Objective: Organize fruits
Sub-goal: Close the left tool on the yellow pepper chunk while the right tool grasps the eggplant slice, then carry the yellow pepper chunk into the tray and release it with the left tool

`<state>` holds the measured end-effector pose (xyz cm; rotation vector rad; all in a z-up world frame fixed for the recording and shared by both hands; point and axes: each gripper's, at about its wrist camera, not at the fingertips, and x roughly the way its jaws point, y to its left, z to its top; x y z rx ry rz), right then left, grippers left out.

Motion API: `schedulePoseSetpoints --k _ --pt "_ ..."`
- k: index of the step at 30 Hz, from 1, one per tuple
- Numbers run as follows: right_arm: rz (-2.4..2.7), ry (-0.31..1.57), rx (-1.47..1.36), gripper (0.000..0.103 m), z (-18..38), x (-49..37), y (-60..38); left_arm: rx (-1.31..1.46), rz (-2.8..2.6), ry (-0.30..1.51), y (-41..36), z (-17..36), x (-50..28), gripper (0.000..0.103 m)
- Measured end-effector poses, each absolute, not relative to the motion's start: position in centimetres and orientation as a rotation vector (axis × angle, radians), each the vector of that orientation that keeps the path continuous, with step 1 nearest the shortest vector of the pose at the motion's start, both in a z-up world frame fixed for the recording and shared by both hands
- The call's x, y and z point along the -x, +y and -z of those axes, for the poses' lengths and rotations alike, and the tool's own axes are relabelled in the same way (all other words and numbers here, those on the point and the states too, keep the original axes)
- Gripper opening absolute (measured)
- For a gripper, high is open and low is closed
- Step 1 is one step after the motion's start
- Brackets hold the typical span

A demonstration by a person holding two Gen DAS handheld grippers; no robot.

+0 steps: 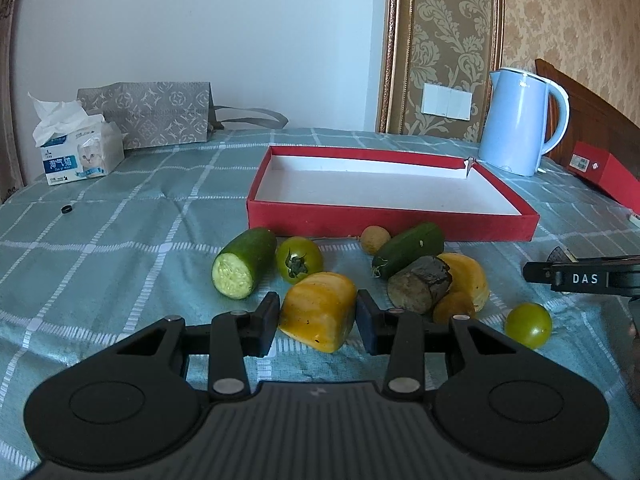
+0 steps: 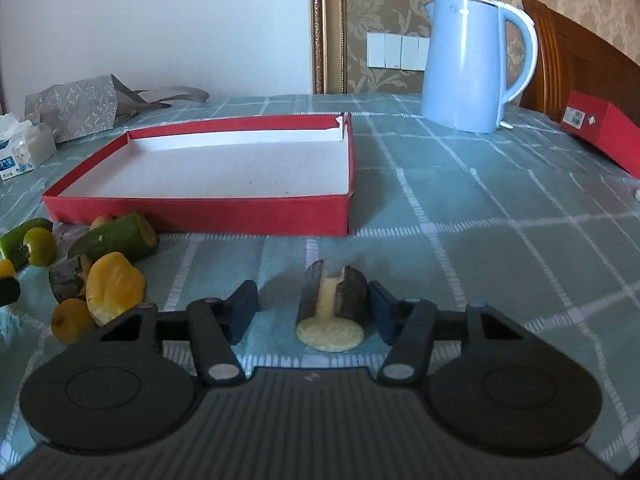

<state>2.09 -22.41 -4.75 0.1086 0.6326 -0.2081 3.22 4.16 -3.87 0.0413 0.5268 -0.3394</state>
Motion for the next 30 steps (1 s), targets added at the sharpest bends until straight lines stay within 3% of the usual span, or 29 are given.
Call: schedulePoseSetpoints --k 4,22,30 --pt "0.213 0.626 -0.104 0.033 4.7 -2.2 -22.4 -0.044 0.342 0.527 4.1 3.9 -3.2 0.04" --pt "0.186 0.584 -0.124 0.033 3.6 -2.0 -22.8 -0.069 0.346 0.522 3.7 3.8 -2.9 0.04" --pt "0.207 0.544 -0.064 0.033 2.3 -4.2 -22.8 -0.097 0.393 0.474 2.9 0.9 -2.9 0.04"
